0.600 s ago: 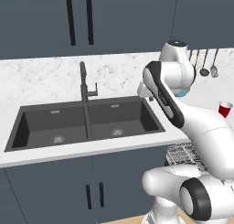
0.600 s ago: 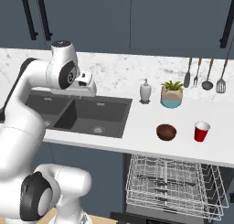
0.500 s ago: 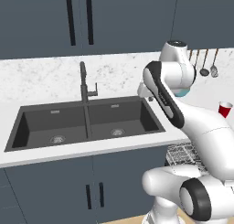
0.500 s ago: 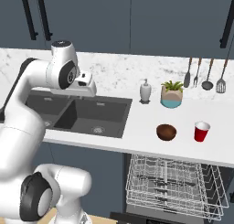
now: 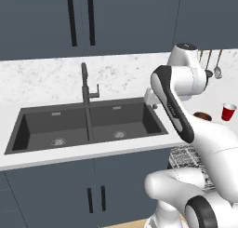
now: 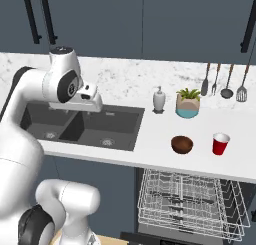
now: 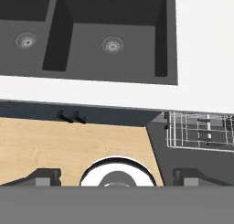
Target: Pick up the cup and bowl from the counter, place them in the dishwasher, and close the dishwasher door.
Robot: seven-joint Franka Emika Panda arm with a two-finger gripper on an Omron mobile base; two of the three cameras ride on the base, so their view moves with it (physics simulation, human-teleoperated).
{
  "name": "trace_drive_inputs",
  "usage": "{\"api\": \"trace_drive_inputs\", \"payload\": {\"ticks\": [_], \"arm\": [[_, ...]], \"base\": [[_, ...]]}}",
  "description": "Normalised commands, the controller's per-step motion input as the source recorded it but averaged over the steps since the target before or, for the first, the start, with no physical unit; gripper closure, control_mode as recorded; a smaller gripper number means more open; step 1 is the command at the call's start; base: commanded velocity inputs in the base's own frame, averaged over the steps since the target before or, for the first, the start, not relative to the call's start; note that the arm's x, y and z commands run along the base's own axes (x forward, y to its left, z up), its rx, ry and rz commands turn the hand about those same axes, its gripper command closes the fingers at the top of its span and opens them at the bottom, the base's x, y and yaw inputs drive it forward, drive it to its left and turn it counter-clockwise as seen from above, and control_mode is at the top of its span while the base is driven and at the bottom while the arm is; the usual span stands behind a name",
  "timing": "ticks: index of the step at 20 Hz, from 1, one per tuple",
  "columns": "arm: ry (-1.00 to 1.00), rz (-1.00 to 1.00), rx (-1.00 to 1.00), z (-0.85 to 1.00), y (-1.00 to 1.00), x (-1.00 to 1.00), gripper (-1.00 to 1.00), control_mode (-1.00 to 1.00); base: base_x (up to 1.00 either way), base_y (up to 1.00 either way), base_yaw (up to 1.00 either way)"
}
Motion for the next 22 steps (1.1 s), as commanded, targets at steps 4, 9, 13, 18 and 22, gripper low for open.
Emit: {"api": "trace_drive_inputs", "payload": {"ticks": [4,9,13,18,22], "arm": [[0.00,-0.02,0.00,-0.10,-0.02,-0.49,-1.00,-1.00],[-0.08,-0.11,0.00,-0.20,0.00,-0.34,-1.00,-1.00],[-0.02,-0.09,0.00,-0.35,0.00,-0.30,-1.00,1.00],[0.00,0.00,0.00,0.00,0.00,0.00,-1.00,1.00],[0.00,0.00,0.00,0.00,0.00,0.00,-1.00,1.00]], "base": [[0.00,0.00,0.00],[0.00,0.00,0.00],[-0.07,0.00,-0.03],[-0.04,0.00,-0.09],[-0.39,0.00,-0.14]]}}
